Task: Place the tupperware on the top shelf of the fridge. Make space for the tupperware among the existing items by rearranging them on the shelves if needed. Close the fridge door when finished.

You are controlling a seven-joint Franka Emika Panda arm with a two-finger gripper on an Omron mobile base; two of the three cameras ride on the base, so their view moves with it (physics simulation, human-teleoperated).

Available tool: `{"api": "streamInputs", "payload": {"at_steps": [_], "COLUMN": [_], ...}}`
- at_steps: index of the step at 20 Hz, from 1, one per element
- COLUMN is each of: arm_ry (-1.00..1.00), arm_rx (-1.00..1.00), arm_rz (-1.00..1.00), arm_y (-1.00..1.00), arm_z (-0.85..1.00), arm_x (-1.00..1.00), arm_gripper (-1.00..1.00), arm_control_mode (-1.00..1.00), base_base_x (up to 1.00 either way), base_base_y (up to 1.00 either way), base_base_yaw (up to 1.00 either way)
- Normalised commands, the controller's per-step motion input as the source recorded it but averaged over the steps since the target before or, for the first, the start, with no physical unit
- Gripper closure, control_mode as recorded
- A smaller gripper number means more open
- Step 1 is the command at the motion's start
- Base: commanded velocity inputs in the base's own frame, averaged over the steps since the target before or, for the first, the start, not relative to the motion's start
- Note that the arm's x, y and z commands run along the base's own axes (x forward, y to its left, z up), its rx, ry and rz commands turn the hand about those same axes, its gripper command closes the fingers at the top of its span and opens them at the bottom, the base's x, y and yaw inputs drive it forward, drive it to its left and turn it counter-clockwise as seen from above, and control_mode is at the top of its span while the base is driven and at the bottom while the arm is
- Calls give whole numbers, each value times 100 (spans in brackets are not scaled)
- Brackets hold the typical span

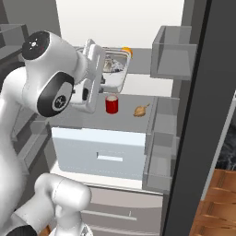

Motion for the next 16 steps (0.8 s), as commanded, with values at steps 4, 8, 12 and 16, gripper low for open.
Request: {"api": "streamInputs", "payload": {"at_steps": [4, 8, 12, 16], "arm_ry": [0, 0, -3, -7], "arm_rx": [12, 10, 8, 6], "arm_rz": [-6, 0, 0, 0], "arm_y": [-14, -1, -2, -8], "arm_z": [0, 0, 4, 3], "arm_x": [53, 52, 50, 46], "arm_gripper": [100, 100, 100, 100], "arm_control_mode": [-100, -100, -100, -100], "base_base_x": [0, 0, 0, 0], "base_base_y": [0, 0, 0, 0], "base_base_yaw": [0, 0, 0, 0]}}
